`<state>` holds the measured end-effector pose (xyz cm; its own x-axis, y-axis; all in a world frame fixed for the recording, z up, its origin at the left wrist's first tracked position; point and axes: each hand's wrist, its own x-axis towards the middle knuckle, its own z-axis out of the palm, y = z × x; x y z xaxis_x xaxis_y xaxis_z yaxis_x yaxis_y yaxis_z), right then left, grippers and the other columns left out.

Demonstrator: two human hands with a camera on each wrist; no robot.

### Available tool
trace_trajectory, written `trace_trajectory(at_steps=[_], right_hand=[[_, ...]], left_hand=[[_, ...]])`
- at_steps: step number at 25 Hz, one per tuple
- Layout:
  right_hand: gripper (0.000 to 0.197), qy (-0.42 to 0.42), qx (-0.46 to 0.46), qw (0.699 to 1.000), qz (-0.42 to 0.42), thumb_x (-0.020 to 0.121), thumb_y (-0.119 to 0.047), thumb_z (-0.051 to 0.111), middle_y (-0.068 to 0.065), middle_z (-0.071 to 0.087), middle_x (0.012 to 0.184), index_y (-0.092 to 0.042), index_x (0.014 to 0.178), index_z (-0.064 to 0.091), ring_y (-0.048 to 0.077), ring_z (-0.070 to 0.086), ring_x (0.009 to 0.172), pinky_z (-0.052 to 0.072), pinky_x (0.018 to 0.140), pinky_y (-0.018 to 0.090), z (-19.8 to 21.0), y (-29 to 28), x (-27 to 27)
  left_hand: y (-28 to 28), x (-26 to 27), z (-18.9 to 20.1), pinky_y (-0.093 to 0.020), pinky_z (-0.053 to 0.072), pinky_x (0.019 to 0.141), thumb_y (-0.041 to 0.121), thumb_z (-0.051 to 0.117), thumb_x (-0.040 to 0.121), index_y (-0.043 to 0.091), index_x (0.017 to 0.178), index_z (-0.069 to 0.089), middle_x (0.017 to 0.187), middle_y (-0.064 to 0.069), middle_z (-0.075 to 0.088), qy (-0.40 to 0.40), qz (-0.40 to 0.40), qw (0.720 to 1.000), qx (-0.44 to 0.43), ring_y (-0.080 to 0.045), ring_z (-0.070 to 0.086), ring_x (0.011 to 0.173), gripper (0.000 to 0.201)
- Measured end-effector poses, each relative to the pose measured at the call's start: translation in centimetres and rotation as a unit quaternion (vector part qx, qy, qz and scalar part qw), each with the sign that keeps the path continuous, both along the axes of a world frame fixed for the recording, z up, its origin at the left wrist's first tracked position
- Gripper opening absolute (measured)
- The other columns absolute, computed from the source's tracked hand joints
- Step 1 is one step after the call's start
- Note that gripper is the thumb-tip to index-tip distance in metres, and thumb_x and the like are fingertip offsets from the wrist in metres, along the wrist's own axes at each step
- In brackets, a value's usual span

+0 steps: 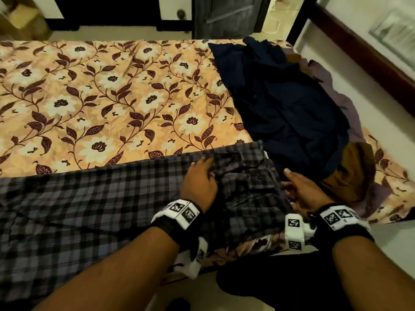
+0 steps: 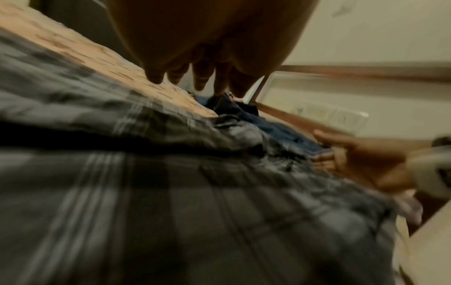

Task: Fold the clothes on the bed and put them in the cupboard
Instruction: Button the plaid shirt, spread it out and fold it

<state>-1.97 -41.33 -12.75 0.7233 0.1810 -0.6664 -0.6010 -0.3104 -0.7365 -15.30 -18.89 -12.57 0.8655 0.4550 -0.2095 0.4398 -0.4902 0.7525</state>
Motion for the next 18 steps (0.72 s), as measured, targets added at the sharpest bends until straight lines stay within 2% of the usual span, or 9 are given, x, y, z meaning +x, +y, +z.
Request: trace_trajectory(at_steps=[2,5,10,12,13,14,15,16,18], right_hand=[[0.041,-0.044,-0.041,0.998,0.034,0.082,-0.057,0.063,0.006,0.065,0.084,-0.018,0.094,0.062,0.021,0.060,0.065,0.050,0.052,0.027,-0.8,0.5,0.4],[0.090,-0.062,-0.083,0.991,0.090,0.046,-0.069,0.083,0.008,0.071,0.100,-0.012,0.112,0.062,0.025,0.070,0.089,0.058,0.078,0.039,-3.3,1.0,1.3],[0.039,-0.146,-0.083,0.971,0.170,0.082,-0.013,0.073,0.007,0.065,0.116,-0.011,0.118,0.058,0.028,0.061,0.112,0.052,0.091,0.042,-0.7,3.9,-0.4],[0.044,-0.247,-0.158,0.929,0.228,0.087,-0.016,0.068,0.005,0.058,0.128,-0.017,0.128,0.052,0.028,0.055,0.118,0.047,0.097,0.043,1.5,5.5,-1.7],[0.042,-0.306,-0.219,0.884,0.276,0.089,-0.017,0.064,0.005,0.056,0.128,-0.020,0.128,0.050,0.030,0.054,0.117,0.047,0.094,0.041,2.8,6.8,-3.1],[0.038,-0.356,-0.269,0.834,0.325,0.090,-0.017,0.059,0.007,0.055,0.125,-0.022,0.127,0.049,0.033,0.055,0.113,0.048,0.088,0.040,4.0,8.6,-5.1],[0.038,-0.378,-0.292,0.800,0.364,0.091,-0.018,0.056,0.008,0.052,0.123,-0.025,0.127,0.047,0.035,0.056,0.110,0.048,0.085,0.041,4.9,10.7,-7.6],[0.040,-0.374,-0.278,0.788,0.403,0.091,-0.020,0.055,0.007,0.050,0.124,-0.027,0.129,0.045,0.035,0.057,0.108,0.048,0.086,0.041,5.2,12.8,-10.3],[0.045,-0.275,-0.135,0.830,0.467,0.089,-0.023,0.060,0.003,0.055,0.129,-0.030,0.133,0.048,0.027,0.058,0.113,0.048,0.095,0.039,4.6,15.5,-15.1]], left_hand=[[-1.7,0.1,-2.7,-0.048,-0.002,0.119,0.045,0.030,0.103,0.026,0.156,0.012,0.164,0.002,0.002,0.096,-0.126,0.979,0.131,-0.028,-0.003,0.150,0.059],[-3.7,0.4,-5.5,-0.057,-0.019,0.112,0.073,0.013,0.091,0.034,0.152,-0.016,0.159,0.010,-0.023,0.163,-0.192,0.944,0.210,-0.027,-0.023,0.146,0.078],[-3.3,1.3,-6.3,-0.057,-0.028,0.105,0.078,0.022,0.088,0.037,0.150,-0.018,0.155,0.013,-0.030,0.216,-0.205,0.938,0.176,-0.025,-0.032,0.142,0.085],[-1.8,1.3,-4.8,-0.053,-0.019,0.112,0.063,0.044,0.092,0.037,0.154,0.008,0.159,0.013,-0.009,0.147,-0.171,0.974,0.004,-0.021,-0.017,0.147,0.076],[-0.5,0.6,-3.7,-0.050,0.001,0.118,0.045,0.052,0.096,0.033,0.150,0.030,0.159,0.009,0.015,0.062,-0.078,0.985,-0.143,-0.021,0.006,0.150,0.059],[0.8,-0.8,-2.7,-0.044,0.030,0.114,0.030,0.053,0.098,0.026,0.141,0.047,0.149,0.004,0.042,-0.023,0.040,0.958,-0.284,-0.023,0.037,0.140,0.043],[2.1,-2.4,-2.0,-0.037,0.050,0.095,0.026,0.048,0.101,0.019,0.134,0.055,0.132,0.000,0.060,-0.071,0.140,0.906,-0.393,-0.022,0.060,0.119,0.035],[3.2,-4.1,-1.3,-0.034,0.055,0.078,0.034,0.041,0.103,0.015,0.130,0.058,0.119,-0.003,0.067,-0.089,0.192,0.847,-0.488,-0.022,0.068,0.100,0.037],[4.3,-6.8,-1.4,-0.036,0.053,0.071,0.053,0.029,0.100,0.015,0.118,0.062,0.106,-0.010,0.071,-0.060,0.221,0.780,-0.582,-0.025,0.069,0.090,0.054]])
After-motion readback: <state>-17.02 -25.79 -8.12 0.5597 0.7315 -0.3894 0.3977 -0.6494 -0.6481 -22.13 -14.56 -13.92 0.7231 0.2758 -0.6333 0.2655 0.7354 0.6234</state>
